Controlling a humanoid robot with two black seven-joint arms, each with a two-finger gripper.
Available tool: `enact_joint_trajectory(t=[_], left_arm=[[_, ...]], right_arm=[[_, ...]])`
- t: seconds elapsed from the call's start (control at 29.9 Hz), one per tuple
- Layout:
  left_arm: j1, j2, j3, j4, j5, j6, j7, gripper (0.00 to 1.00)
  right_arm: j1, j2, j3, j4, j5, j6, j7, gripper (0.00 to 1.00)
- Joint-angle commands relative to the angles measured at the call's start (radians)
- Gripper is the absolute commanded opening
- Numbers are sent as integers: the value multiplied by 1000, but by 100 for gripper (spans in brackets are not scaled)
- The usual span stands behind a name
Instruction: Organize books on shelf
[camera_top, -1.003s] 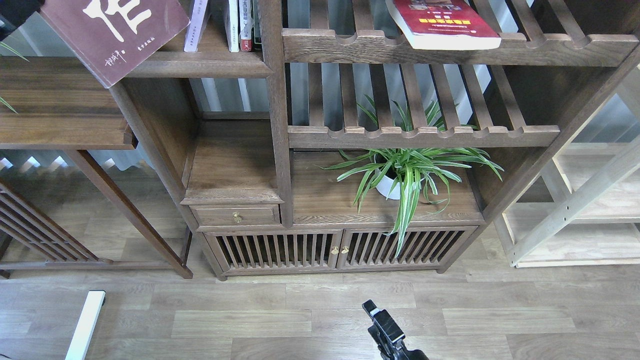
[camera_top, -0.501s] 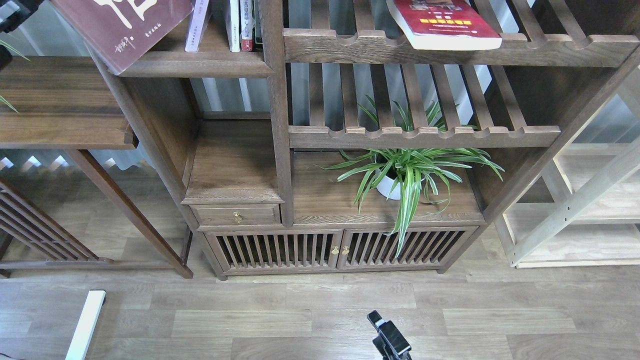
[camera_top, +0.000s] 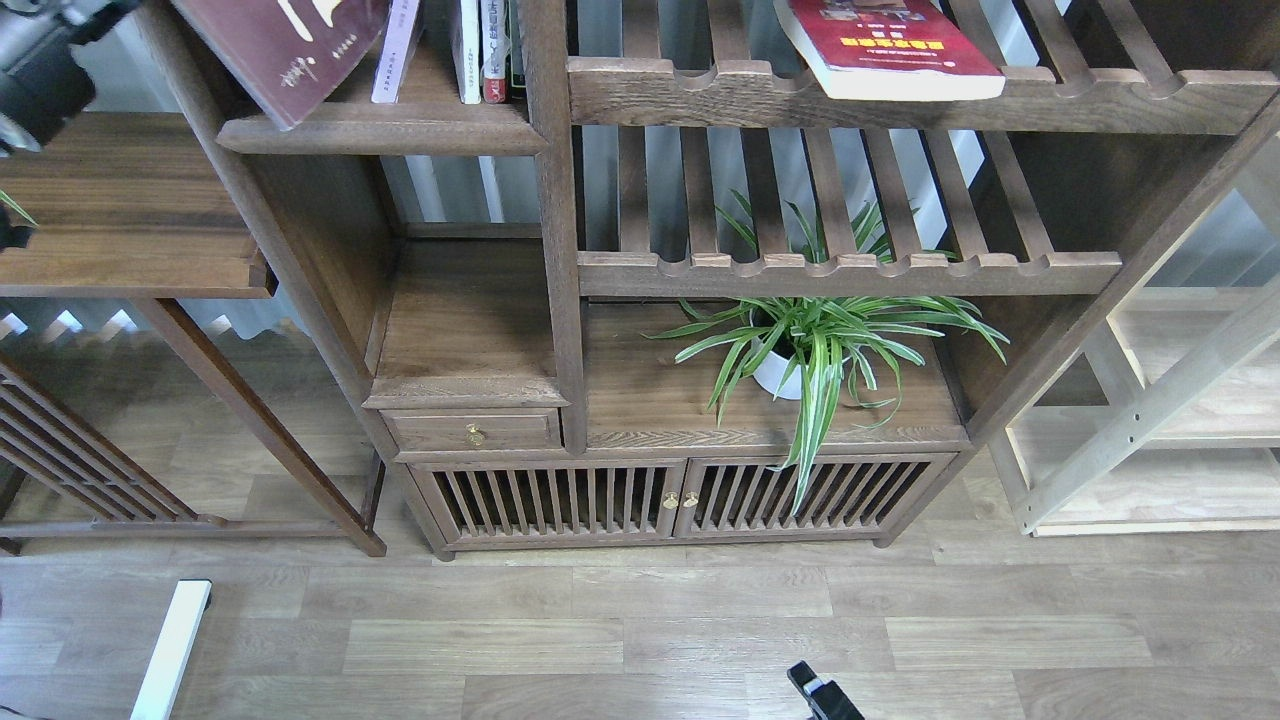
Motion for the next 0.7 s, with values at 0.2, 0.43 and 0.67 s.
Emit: enact_joint_trajectory(t=[0.2, 0.43, 0.67], left_arm=[[-95, -23, 64, 18, 74, 52, -1, 0], [-178, -8, 108, 73, 142, 52, 9, 0], [-267, 0, 205, 147, 152, 56, 16, 1]], right_arm=[[-35, -43, 2, 1, 28, 0, 2, 99], [-49, -44, 0, 1, 31, 0, 2, 99], [-69, -50, 0, 1, 53, 0, 2, 99]])
